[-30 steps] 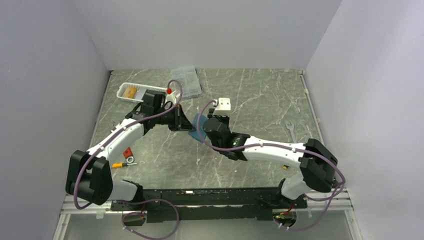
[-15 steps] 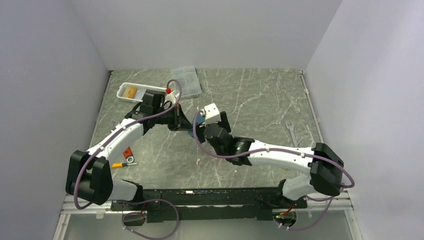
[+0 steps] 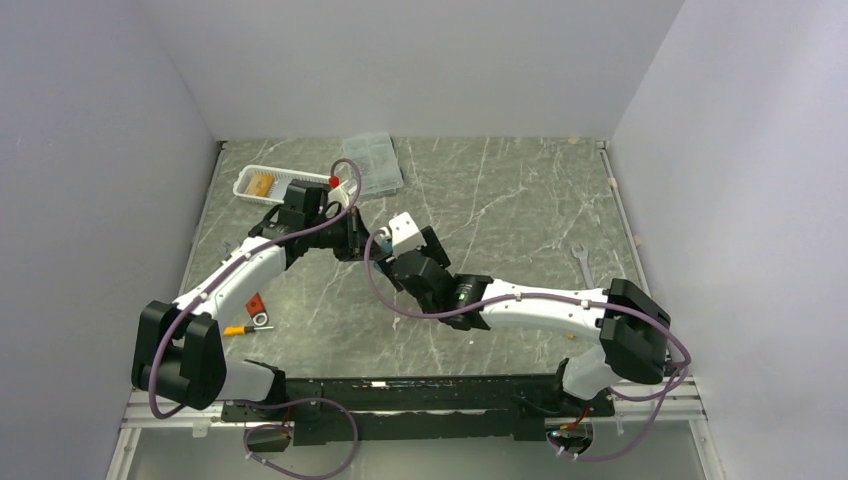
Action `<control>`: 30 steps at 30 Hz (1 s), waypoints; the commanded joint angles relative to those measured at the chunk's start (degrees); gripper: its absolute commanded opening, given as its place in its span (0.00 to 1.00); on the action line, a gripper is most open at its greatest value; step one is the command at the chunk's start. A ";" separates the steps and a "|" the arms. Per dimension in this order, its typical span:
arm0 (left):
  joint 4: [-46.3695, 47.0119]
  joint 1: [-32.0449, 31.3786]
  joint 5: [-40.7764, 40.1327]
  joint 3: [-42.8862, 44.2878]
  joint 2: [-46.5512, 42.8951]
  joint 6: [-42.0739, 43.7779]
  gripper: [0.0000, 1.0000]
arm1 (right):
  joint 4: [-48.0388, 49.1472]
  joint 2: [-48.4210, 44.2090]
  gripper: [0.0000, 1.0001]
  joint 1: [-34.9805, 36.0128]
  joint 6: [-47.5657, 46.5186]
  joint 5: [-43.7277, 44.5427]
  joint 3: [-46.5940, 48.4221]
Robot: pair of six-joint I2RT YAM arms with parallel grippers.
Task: Put the credit cards into the card holder
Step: Open the card holder.
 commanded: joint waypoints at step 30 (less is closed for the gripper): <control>1.77 0.26 3.90 0.48 -2.15 -1.62 0.00 | 9.12 6.52 0.60 3.84 -12.33 9.27 0.71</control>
